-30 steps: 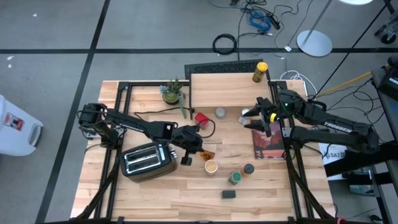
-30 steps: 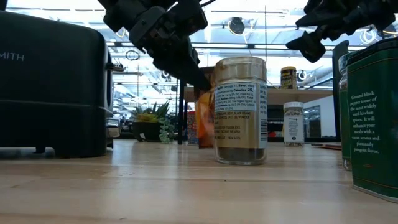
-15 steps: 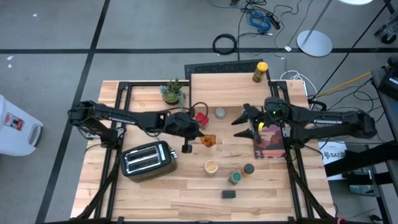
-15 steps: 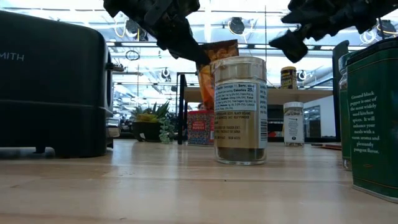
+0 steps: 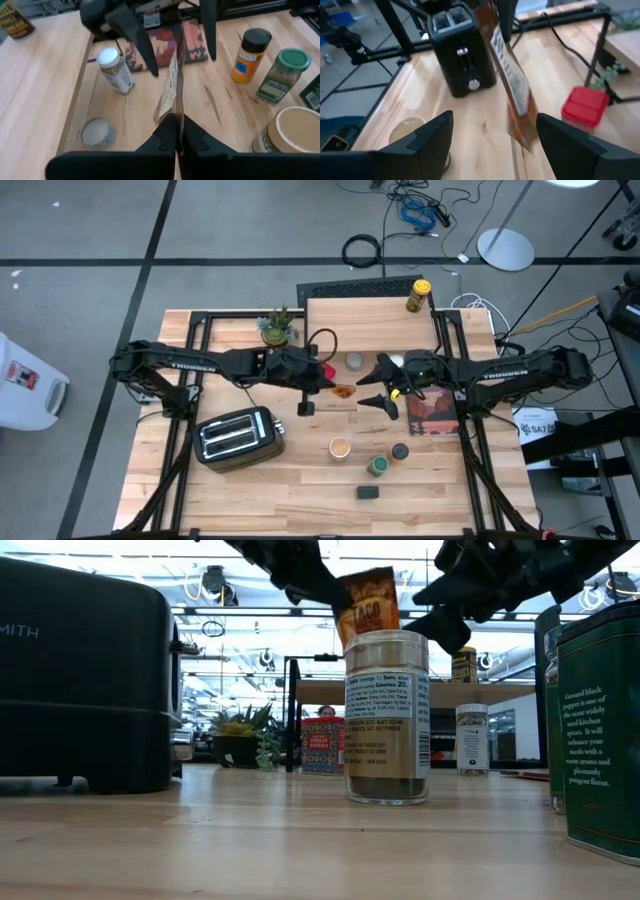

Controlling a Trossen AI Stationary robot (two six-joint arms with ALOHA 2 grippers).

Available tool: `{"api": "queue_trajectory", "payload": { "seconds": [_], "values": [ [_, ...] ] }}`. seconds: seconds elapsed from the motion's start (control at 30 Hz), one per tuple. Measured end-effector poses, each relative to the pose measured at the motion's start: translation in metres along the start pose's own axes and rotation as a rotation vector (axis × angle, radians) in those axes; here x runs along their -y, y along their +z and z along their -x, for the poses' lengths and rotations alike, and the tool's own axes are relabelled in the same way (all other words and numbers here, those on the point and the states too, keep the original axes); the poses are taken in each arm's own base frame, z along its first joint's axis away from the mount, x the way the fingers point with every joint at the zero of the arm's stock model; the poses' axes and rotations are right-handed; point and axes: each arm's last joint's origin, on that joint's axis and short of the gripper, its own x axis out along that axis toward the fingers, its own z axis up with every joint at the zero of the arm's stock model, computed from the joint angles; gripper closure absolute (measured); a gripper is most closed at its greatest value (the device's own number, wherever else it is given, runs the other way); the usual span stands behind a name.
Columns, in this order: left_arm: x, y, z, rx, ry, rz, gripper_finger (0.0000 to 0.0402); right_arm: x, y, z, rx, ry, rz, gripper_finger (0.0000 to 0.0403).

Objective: Shelf spices
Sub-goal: Put the orange seasoning bag on the shelf

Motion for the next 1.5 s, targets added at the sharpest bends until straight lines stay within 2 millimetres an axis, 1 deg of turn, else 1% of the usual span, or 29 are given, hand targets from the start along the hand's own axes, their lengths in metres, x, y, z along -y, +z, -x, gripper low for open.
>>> {"api": "queue_trajectory", "payload": {
  "seconds": [0.13,0.33,0.53,0.67,0.77,1.0,1.2,1.5],
  "values": [
    [-0.001,0.011,0.004,0.033,-0.01,-0.005,0.0401,-0.001,0.0,-0.005,0.027,-0.04,0.012,0.0129],
    [-0.002,0.017,0.007,0.053,-0.025,-0.009,0.0401,-0.004,-0.001,-0.015,0.05,-0.023,0.025,0.0131],
    [-0.001,0.016,0.007,0.037,-0.04,-0.009,0.0401,-0.008,0.005,-0.02,0.136,-0.003,0.045,0.016],
    [0.001,0.016,0.007,0.035,-0.045,-0.011,0.0402,-0.007,0.005,-0.02,0.137,-0.019,0.041,0.018],
    [0.002,0.016,0.007,0.04,-0.047,-0.013,0.0402,-0.007,0.005,-0.02,0.136,-0.019,0.035,0.0187],
    [0.002,0.018,0.007,0.055,-0.053,-0.013,0.0402,-0.008,0.0,-0.03,0.134,-0.011,0.028,0.0188],
    [0.004,0.017,0.007,0.053,-0.081,-0.01,0.0402,-0.006,0.0,-0.038,0.176,-0.02,0.03,0.0188],
    [0.005,0.016,0.007,0.041,-0.084,-0.011,0.0402,-0.007,0.001,-0.038,0.187,-0.017,0.024,0.0188]
  ]
}}
